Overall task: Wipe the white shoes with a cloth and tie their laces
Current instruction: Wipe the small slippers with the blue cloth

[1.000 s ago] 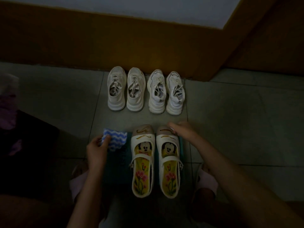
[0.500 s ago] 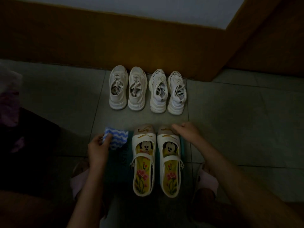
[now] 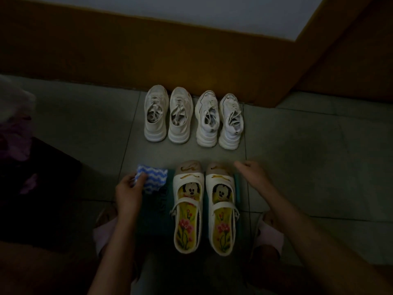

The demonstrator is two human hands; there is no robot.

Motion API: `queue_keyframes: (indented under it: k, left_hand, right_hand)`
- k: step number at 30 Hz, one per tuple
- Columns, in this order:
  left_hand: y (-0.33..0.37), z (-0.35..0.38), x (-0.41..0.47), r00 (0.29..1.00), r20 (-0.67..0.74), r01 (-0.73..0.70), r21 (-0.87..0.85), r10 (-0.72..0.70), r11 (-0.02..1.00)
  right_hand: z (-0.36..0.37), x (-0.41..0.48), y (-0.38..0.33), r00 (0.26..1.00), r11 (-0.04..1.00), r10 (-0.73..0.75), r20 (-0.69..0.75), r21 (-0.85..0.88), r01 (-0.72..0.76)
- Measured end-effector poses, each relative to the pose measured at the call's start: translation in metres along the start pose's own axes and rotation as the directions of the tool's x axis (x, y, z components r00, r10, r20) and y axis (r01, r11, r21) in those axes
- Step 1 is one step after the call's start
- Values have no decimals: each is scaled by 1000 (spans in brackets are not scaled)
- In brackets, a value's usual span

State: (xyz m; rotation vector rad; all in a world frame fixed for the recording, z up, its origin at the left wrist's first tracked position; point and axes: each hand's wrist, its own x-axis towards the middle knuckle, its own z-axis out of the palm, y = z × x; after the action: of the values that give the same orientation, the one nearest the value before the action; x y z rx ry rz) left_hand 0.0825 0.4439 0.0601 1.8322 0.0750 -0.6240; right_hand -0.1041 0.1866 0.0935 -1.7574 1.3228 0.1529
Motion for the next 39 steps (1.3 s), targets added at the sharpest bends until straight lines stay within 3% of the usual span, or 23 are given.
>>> queue_keyframes:
  k: [3,7,12,14,21,24,26,33,39]
  left_hand:
    - [0,0,1,1000,-5,1,7,-1,1000]
    - [3,1,0,1000,-6,-2,-6,2,1000]
    - [4,-1,1,1000,-26,5,-7,-5,1000]
    - [4,-2,0,999,-33,7,-20,-7,1000]
    - [1,-3,2,1000,-27,9,-29,-10,1000]
    - [-1,-3,3,1000,-18,16,-28,-16,999]
    - [0,-3,3,1000,-26,11,-21,-12,1000]
    - [4,-2,-1,999,-32,-6,-38,5,999]
    - [6,-4,-4,999,-38,-9,-60,7,998]
  right_hand:
    - [6,1,-22,997,995,-45,64,89,39]
    - [27,3,-60,977,985,-169,127,64,162]
    - [56,5,-94,953,902,-209,220,-334,275]
    - [62,3,-102,949,861,-231,213,-410,301]
    - [67,3,-99,932,851,-175,318,-427,306]
    - [65,3,-92,942,828,-211,262,-464,315]
    - [65,5,-90,951,871,-230,207,-392,297]
    - [69,2,-93,956,935,-181,230,-261,240]
    - [83,-2,-102,958,889,-212,193,-369,271]
